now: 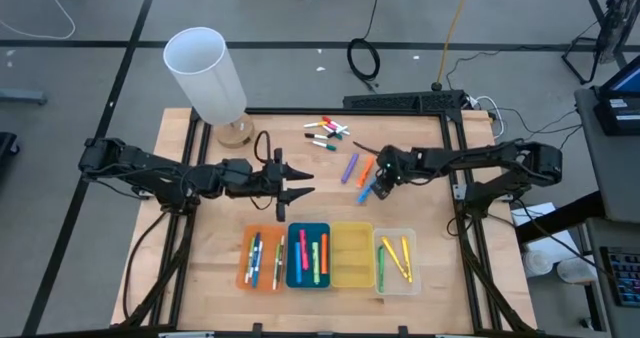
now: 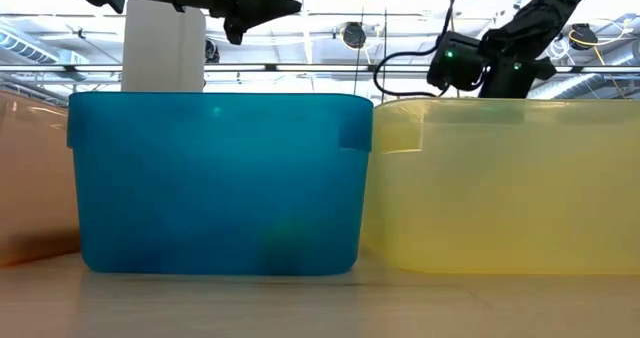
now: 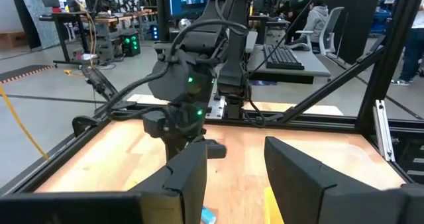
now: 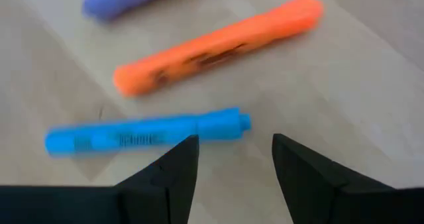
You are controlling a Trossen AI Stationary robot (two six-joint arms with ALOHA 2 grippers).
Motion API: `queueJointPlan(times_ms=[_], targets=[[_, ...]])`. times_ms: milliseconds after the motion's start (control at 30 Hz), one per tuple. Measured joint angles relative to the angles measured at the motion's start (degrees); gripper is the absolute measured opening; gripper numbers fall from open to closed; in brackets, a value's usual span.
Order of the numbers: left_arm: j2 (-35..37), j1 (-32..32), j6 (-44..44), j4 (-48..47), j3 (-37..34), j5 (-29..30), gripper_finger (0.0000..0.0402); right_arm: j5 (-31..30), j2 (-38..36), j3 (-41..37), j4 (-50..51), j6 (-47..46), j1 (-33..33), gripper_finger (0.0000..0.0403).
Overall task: Pick & Place Markers
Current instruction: Put the blue highlighter pen into the blue bin
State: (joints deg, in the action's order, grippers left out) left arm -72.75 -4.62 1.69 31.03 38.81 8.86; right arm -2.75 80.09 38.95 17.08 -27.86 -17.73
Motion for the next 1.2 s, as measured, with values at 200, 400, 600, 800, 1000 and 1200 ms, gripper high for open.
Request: queueJointPlan(times_ms=[200,400,600,800,1000,1200], targets=[[0.0,0.0,0.0,-0.1,0.0,0.0,0.0157,-0.3,0.0,0.0,-0.8,18.9,0.6,0.018],[0.0,0.0,0.1,-0.3,0.0,0.0,0.0157,-1.8,0.0,0.0,-3.9,35.1,3.4,0.018],[0.0,0.0,-0.3,-0.5,0.0,0.0,0.0157,-1.7,0.0,0.0,-7.8,45.1,8.2,0.018],[0.0,0.0,-0.3,-0.5,0.0,0.0,0.0157,-1.7,4.1,0.0,-10.1,49.6,9.9,0.018],[0.0,0.0,-0.4,-0.9,0.0,0.0,0.0157,-1.6,11.4,0.3,-10.8,48.3,9.0,0.018],[0.0,0.0,-0.4,-1.5,0.0,0.0,0.0157,-1.5,12.9,0.2,-8.9,40.0,7.6,0.0161]])
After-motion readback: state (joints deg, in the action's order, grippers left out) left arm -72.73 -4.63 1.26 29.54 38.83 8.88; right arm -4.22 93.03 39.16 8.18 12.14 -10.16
